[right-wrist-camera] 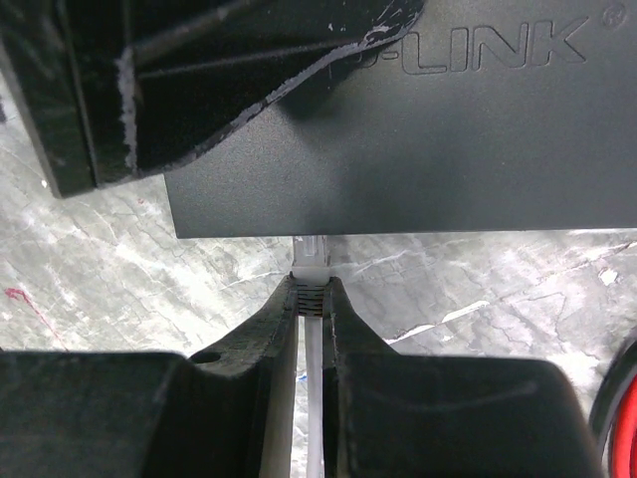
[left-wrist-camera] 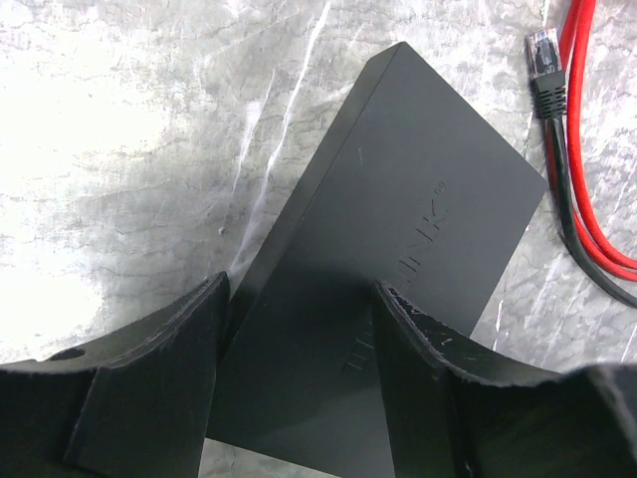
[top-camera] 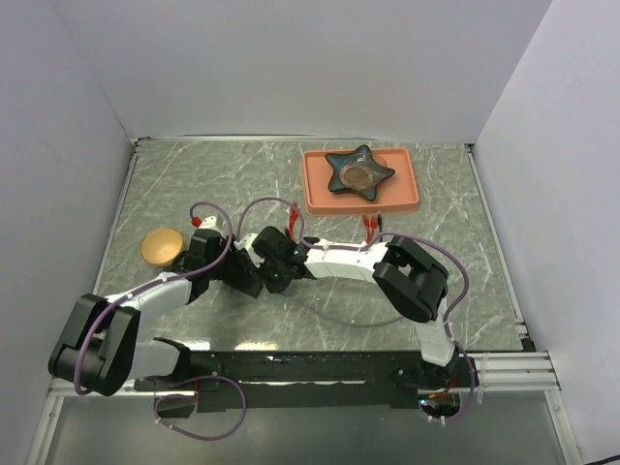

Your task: Insert the plug into the switch port

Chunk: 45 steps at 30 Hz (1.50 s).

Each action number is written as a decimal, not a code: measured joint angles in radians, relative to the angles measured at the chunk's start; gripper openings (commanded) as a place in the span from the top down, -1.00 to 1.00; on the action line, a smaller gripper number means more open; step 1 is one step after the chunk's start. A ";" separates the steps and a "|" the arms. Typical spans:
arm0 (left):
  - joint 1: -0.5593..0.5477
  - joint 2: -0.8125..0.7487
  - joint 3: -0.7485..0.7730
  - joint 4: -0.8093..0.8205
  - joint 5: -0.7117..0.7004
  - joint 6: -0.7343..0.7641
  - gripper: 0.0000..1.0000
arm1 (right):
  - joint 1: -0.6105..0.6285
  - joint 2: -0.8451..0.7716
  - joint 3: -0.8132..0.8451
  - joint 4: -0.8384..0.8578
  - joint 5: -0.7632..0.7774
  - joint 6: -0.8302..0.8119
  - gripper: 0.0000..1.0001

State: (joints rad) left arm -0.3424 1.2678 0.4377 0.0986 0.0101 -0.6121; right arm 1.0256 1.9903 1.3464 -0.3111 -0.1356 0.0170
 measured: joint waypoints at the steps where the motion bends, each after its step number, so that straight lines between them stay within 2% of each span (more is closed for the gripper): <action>1: 0.000 0.000 0.000 0.000 0.000 0.000 -0.23 | -0.001 0.004 0.008 -0.008 -0.003 0.000 1.00; 14: 0.000 0.000 0.000 0.011 -0.036 0.010 -0.23 | -0.003 0.056 0.098 -0.075 -0.020 -0.010 1.00; 19: 0.000 -0.001 0.000 0.008 -0.044 0.007 -0.30 | -0.003 0.056 0.099 -0.074 -0.019 -0.006 0.99; 22: 0.000 -0.010 0.000 -0.007 -0.057 0.005 -0.39 | -0.003 0.053 0.085 -0.049 -0.018 -0.002 0.76; 24: -0.002 -0.024 0.000 -0.033 -0.060 0.005 -0.46 | -0.003 0.039 0.055 -0.010 -0.016 0.004 0.69; 28: -0.014 -0.063 0.000 -0.101 -0.063 -0.013 -0.63 | -0.002 -0.006 -0.031 0.083 -0.016 0.018 0.33; 30: -0.021 -0.082 0.000 -0.133 -0.063 -0.030 -0.69 | -0.002 -0.022 -0.066 0.137 -0.016 0.037 0.23; 31: -0.025 -0.096 0.000 -0.154 -0.056 -0.046 -0.71 | -0.002 -0.027 -0.077 0.182 -0.015 0.045 0.04; 33: -0.031 -0.127 0.000 -0.197 -0.068 -0.057 -0.74 | -0.001 -0.048 -0.094 0.216 -0.015 0.061 -0.09; 34: -0.029 -0.142 0.000 -0.217 -0.065 -0.067 -0.75 | 0.000 -0.064 -0.105 0.246 -0.014 0.069 -0.24; 36: -0.029 -0.179 0.000 -0.241 -0.069 -0.085 -0.76 | 0.005 -0.098 -0.117 0.277 -0.008 0.079 -0.36; 40: -0.016 -0.240 0.000 -0.250 -0.070 -0.108 -0.78 | 0.020 -0.164 -0.141 0.330 0.001 0.095 -0.76; 43: -0.008 -0.269 0.000 -0.270 -0.072 -0.113 -0.78 | 0.027 -0.211 -0.183 0.360 0.020 0.106 -0.99; 45: -0.004 -0.290 0.000 -0.288 -0.076 -0.115 -0.78 | 0.030 -0.246 -0.214 0.354 0.040 0.111 -0.99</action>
State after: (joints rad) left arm -0.3462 0.9775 0.4381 -0.1898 -0.0658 -0.7273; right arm 1.0557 1.7447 1.1320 0.0433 -0.0956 0.1280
